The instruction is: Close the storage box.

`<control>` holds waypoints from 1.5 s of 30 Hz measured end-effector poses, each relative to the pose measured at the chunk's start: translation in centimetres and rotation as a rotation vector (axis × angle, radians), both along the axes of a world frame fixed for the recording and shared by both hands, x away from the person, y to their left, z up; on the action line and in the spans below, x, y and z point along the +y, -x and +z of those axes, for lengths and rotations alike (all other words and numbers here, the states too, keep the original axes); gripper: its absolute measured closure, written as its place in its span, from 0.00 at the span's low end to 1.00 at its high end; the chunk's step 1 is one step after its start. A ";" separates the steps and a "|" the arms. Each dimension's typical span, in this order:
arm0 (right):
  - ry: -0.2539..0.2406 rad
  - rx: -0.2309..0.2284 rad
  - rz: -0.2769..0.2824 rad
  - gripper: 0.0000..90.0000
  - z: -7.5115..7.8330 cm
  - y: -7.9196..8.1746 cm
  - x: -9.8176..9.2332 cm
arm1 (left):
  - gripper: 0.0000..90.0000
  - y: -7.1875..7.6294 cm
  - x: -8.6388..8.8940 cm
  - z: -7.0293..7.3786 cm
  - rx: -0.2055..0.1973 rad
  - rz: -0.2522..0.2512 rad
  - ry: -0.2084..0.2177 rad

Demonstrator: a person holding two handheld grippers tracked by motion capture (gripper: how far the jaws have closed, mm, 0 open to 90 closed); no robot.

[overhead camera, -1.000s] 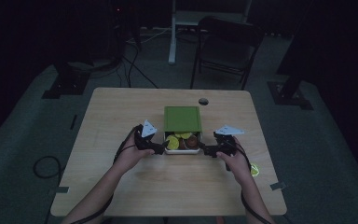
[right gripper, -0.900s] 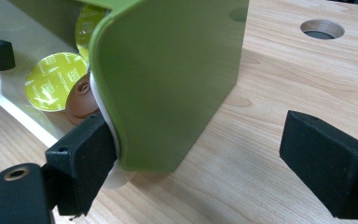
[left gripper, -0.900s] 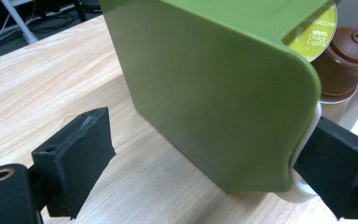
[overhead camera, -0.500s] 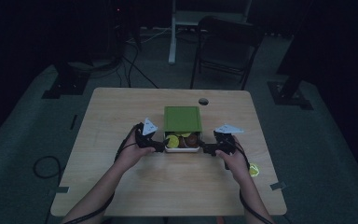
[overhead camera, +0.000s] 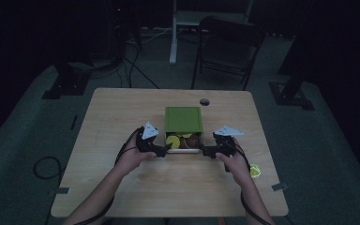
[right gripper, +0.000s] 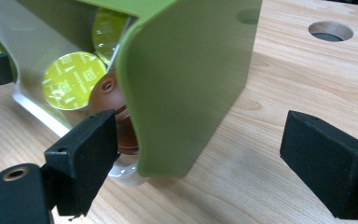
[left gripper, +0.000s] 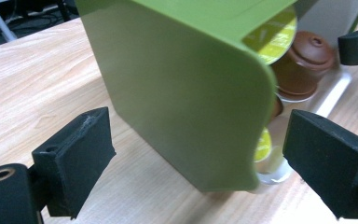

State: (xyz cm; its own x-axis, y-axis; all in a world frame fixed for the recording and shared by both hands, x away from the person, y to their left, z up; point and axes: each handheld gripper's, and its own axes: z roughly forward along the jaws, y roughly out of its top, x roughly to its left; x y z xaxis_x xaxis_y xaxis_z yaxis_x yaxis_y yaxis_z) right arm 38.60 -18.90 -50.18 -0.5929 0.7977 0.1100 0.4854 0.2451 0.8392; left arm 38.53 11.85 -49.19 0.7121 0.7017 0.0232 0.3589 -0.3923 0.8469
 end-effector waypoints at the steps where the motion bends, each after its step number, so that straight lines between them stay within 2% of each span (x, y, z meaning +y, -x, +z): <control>1: 0.008 -0.005 0.006 0.12 0.0 0.1 0.0 | 0.10 0.1 0.0 0.1 0.000 -0.002 0.003; 7: 0.014 -0.007 -0.001 0.12 0.1 0.4 -0.3 | 0.10 1.0 0.3 0.4 0.014 -0.017 0.012; 15: 0.028 -0.018 -0.007 0.12 0.3 0.9 -0.6 | 0.10 1.5 0.8 0.3 0.019 -0.006 0.024; 24: 0.041 -0.021 -0.011 0.12 0.4 1.6 -1.0 | 0.10 2.1 2.0 0.1 0.023 0.004 0.013; 34: 0.048 -0.015 -0.041 0.12 0.1 2.4 -2.3 | 0.10 2.8 3.7 0.0 0.032 0.042 0.011; 45: 0.054 -0.007 -0.072 0.12 -0.5 3.4 -3.6 | 0.10 3.8 6.0 -0.9 0.046 0.088 0.018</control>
State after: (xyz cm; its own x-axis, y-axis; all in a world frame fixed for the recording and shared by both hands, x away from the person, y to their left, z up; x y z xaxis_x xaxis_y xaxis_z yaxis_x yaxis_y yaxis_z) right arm 35.18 -22.49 -50.72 -0.5344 0.8430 0.0618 0.4973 0.2545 0.8294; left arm 34.72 17.81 -50.09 0.6477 0.7616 -0.0214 0.4303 -0.3424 0.8353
